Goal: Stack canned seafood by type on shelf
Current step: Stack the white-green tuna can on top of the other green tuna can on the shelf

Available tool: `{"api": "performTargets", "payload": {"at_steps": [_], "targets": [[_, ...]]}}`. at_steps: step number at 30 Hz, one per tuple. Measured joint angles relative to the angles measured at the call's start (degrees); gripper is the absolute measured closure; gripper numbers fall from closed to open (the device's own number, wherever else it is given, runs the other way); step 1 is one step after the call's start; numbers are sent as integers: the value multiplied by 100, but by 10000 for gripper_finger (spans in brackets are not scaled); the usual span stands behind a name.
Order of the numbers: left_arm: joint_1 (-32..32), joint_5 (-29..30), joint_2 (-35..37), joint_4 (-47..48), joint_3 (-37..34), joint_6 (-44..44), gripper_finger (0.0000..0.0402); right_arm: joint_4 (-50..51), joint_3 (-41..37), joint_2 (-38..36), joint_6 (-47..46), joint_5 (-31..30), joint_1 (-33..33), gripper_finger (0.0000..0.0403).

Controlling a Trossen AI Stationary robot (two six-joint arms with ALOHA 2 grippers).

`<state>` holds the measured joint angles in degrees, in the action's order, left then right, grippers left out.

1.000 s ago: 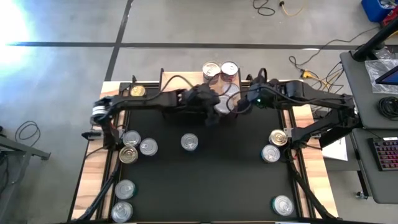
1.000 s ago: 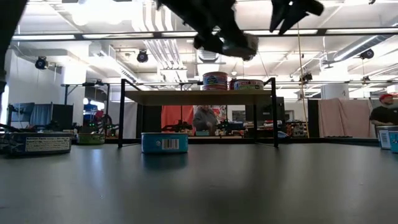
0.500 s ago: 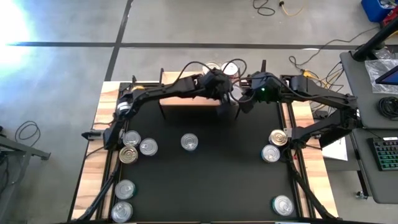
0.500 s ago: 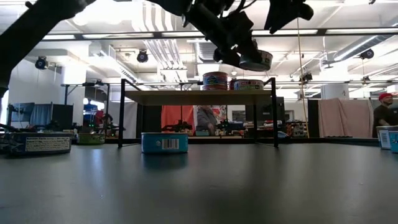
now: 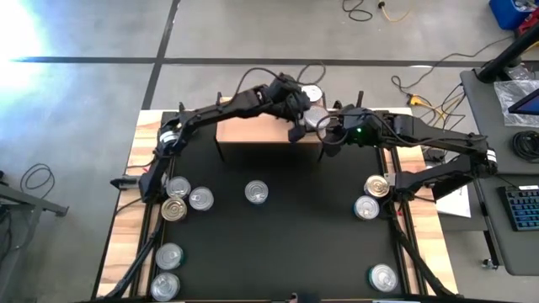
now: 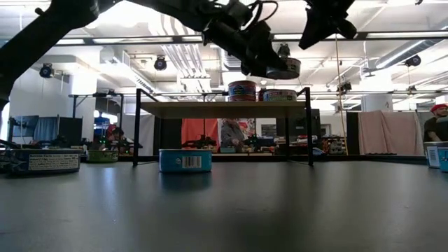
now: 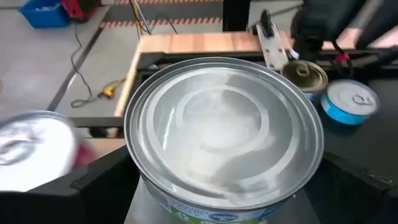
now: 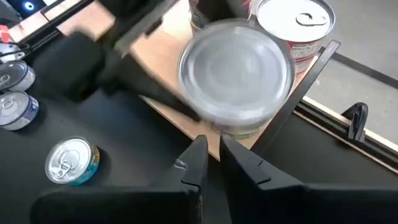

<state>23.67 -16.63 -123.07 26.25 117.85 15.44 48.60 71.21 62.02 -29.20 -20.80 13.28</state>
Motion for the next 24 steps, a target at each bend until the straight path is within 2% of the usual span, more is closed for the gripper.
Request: {"api": "performTargets", "payload": {"at_steps": [8,11,15,18,24], "targets": [[265,-784,2,12,-15,138,28,-651,79,191,290,-17,0,394],[264,-790,1,125,-105,400,25,-939,175,297,284,-20,27,394],[259,-758,2,67,-145,311,19,-949,213,472,233,-15,155,394],[277,-558,2,72,-156,316,18,-953,213,613,237,164,362,394],[300,-526,0,139,-171,315,18,-1014,213,929,445,302,761,394]]}}
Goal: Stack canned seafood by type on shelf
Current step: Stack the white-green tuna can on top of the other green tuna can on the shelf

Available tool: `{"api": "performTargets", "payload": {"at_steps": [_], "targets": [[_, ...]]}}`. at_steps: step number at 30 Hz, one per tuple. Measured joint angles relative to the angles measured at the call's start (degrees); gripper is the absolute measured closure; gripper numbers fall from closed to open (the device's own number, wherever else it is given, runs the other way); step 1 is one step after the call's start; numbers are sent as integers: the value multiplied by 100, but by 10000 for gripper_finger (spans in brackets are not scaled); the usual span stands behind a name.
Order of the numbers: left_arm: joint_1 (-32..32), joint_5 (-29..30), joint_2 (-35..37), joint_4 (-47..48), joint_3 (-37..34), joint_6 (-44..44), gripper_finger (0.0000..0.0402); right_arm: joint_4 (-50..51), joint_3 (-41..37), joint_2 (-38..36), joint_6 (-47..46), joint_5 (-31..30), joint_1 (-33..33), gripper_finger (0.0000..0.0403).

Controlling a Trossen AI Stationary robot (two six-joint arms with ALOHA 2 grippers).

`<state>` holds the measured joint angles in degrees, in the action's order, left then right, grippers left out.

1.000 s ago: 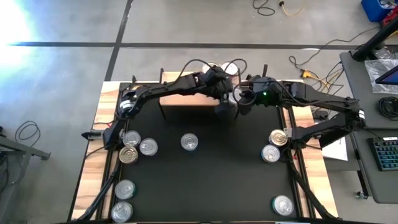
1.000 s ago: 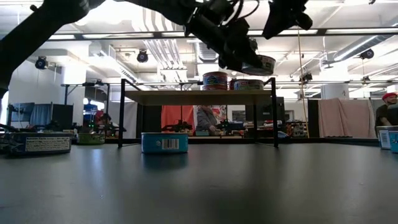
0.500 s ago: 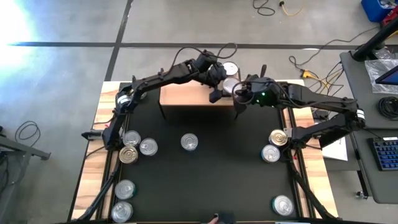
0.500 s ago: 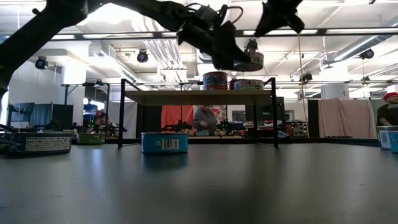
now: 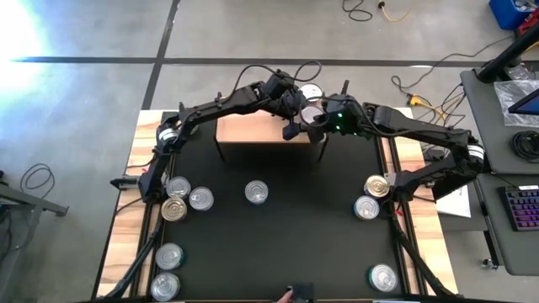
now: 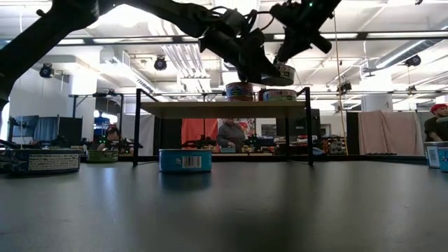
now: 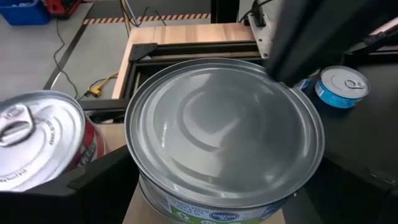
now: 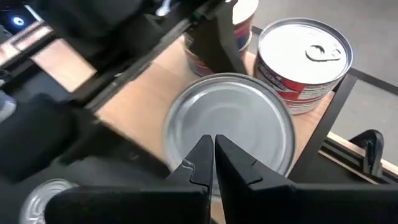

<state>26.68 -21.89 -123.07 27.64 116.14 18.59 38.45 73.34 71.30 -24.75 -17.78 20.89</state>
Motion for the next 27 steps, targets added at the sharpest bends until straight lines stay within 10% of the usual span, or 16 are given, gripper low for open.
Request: {"api": "performTargets", "payload": {"at_steps": [27], "targets": [[-943,2723,-62,517,494,-1523,17,-34,-170,-324,1222,2,128,394]]}}
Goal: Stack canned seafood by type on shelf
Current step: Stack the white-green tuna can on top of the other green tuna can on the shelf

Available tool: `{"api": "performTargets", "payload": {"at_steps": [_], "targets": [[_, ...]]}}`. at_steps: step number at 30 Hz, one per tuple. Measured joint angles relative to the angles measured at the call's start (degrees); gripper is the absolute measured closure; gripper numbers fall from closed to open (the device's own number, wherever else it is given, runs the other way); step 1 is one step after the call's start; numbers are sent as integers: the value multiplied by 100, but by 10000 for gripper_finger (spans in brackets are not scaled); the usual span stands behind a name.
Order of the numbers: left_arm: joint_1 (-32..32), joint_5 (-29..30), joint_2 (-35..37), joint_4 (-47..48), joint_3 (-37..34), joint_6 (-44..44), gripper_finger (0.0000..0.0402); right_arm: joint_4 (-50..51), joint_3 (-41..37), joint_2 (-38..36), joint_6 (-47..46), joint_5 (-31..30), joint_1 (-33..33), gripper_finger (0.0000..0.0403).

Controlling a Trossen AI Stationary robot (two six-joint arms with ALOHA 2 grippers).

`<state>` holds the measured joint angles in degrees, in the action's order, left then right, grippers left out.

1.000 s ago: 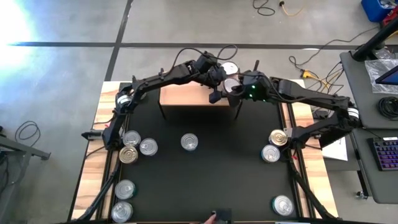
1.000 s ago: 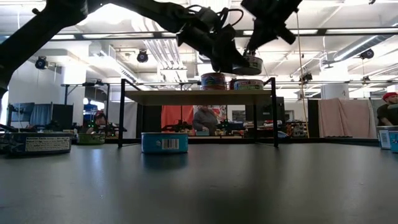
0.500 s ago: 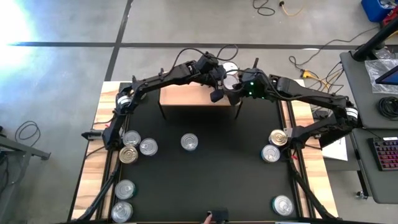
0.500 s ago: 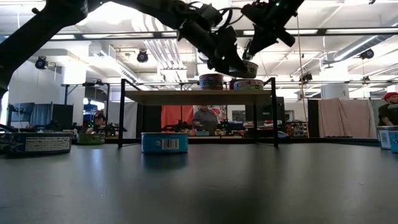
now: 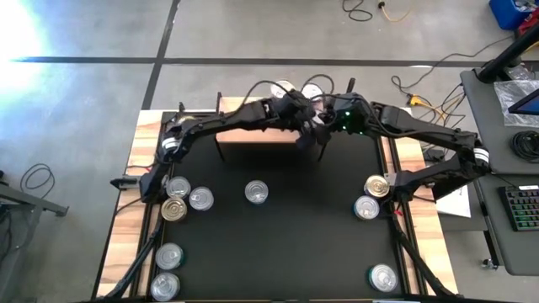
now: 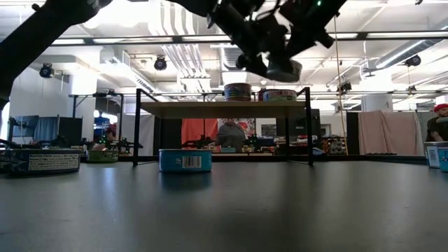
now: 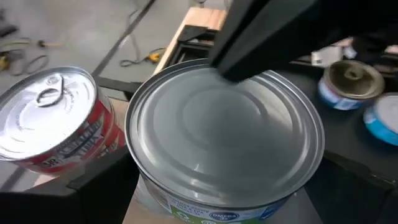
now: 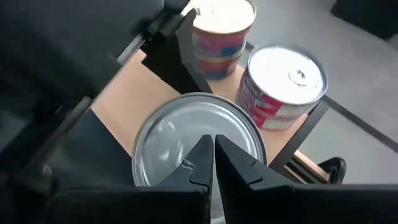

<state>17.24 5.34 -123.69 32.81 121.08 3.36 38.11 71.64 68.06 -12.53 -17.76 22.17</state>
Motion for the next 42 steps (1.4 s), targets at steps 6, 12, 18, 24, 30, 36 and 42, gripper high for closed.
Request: {"api": "performTargets", "payload": {"at_steps": [6,12,18,24,30,36,42], "targets": [[2,653,-235,-86,-9,-883,17,-57,-66,113,8,546,267,394],[34,914,-316,-395,-17,-1338,17,-306,-66,106,320,1291,620,394],[5,889,-332,-365,-13,-1339,17,-503,-132,197,498,1832,990,394],[4,866,-345,-109,-11,-1394,17,-563,-161,413,595,2544,1230,394],[6,688,-327,158,2,-1439,16,-575,-165,813,657,2872,1238,394],[15,415,-258,228,-2,-1506,4,-550,-156,860,469,2895,1235,394],[15,-209,-174,330,-4,-1496,3,-369,-176,614,487,2787,1236,394]]}}
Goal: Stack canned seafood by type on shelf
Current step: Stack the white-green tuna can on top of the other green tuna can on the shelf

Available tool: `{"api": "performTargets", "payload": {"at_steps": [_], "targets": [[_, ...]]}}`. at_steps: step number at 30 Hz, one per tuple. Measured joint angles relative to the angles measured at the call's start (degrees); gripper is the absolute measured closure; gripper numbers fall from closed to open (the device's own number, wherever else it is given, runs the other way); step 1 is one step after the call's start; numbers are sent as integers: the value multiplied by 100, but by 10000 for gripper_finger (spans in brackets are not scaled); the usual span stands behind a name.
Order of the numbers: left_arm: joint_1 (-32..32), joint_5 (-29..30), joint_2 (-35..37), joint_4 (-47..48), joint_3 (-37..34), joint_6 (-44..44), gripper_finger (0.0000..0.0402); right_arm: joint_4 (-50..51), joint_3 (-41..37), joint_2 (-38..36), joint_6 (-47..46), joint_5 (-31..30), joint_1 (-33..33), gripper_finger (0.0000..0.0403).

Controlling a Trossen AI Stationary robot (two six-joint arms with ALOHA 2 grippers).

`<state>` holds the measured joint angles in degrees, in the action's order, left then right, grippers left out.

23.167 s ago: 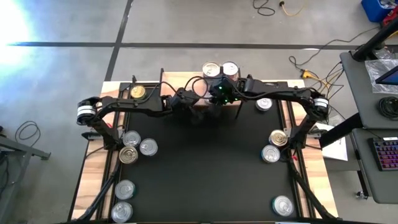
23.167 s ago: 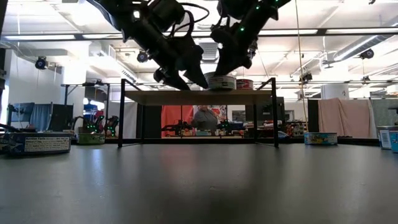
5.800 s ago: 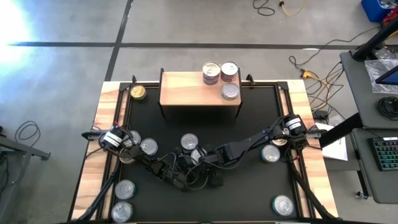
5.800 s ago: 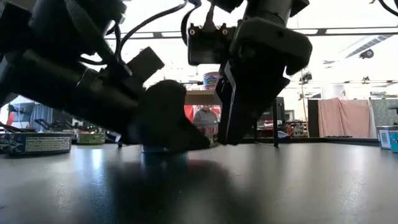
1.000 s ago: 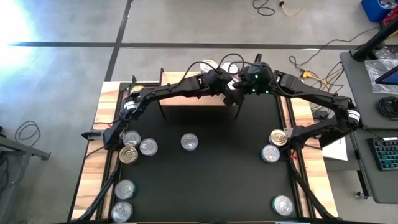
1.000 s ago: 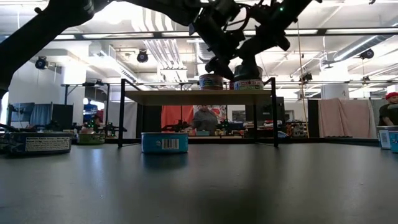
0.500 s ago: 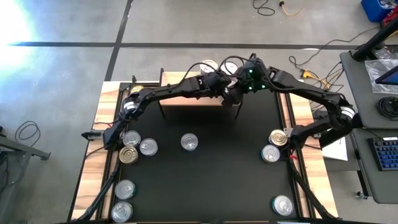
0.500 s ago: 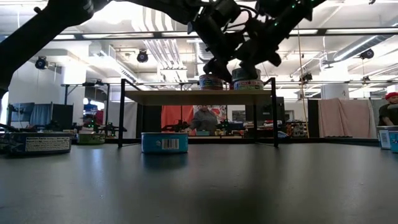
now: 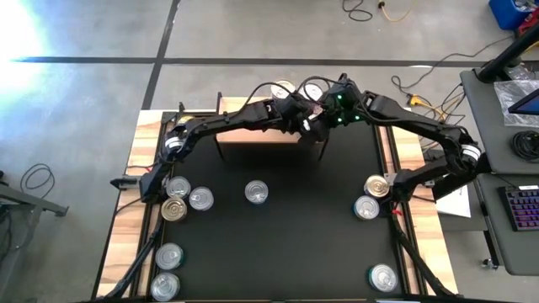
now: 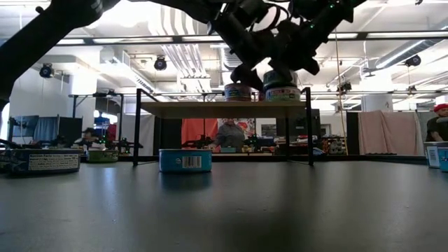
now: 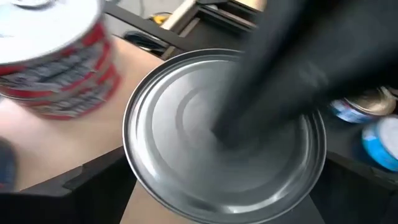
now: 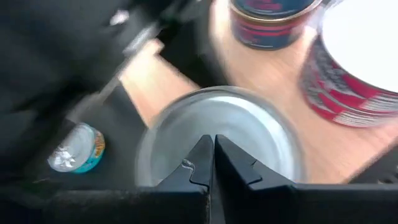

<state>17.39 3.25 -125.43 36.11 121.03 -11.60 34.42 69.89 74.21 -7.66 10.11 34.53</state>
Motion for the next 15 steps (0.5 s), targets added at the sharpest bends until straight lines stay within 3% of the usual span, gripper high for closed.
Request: {"api": "performTargets", "payload": {"at_steps": [15], "targets": [[2,5,13,12,0,189,2,259,-4,-98,38,-78,1,394]]}}
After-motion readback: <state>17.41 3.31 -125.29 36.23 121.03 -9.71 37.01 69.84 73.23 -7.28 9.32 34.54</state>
